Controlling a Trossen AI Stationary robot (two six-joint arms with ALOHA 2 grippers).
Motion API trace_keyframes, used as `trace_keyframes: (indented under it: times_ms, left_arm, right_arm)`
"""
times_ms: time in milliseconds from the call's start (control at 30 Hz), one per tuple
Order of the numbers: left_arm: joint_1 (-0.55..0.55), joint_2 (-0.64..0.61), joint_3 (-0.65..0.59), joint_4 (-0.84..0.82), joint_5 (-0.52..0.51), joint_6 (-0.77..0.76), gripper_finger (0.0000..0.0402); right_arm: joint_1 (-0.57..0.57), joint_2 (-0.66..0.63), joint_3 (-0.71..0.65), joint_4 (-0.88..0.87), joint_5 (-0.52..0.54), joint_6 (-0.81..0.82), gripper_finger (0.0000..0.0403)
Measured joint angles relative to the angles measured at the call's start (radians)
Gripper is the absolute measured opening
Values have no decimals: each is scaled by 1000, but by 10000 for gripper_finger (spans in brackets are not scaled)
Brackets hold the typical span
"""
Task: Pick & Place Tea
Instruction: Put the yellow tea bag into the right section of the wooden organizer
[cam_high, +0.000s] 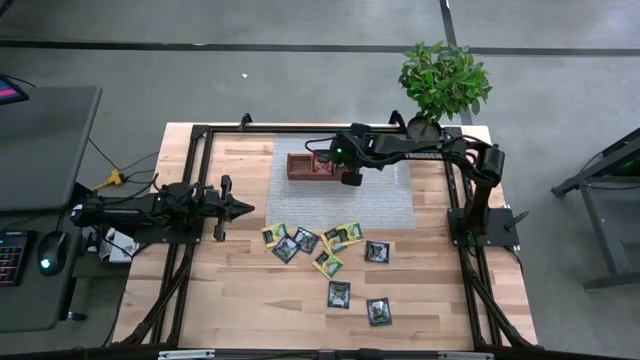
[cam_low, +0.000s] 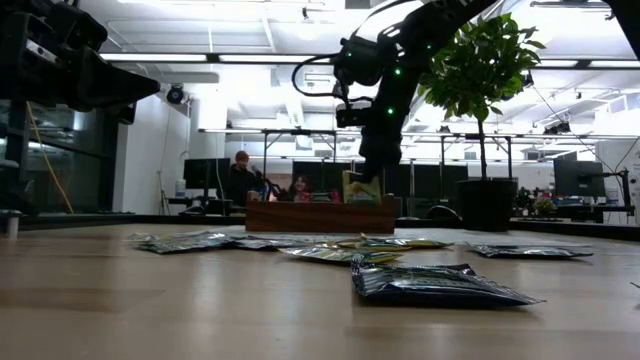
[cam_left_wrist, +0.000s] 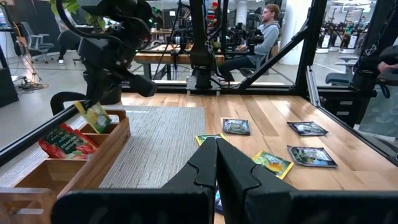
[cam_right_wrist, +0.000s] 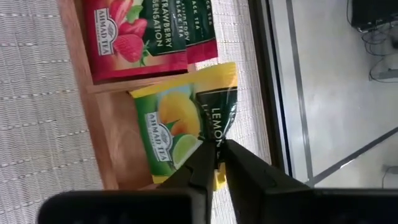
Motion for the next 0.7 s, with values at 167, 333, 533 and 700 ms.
trace_keyframes:
  times_ms: [167,333,533,700]
  left_arm:
    - [0,0,0,0,0,0,0]
    - [0,0,0,0,0,0,0]
    - [0,0,0,0,0,0,0]
    - [0,0,0,0,0,0,0]
  right_arm:
    - [-1,0,0,0,-1,2,76]
    - [-1,0,0,-1,-1,6,104]
    - [21,-18,0,-24,-3,55,125]
    - [73,-56,1,-88,-165,111,134]
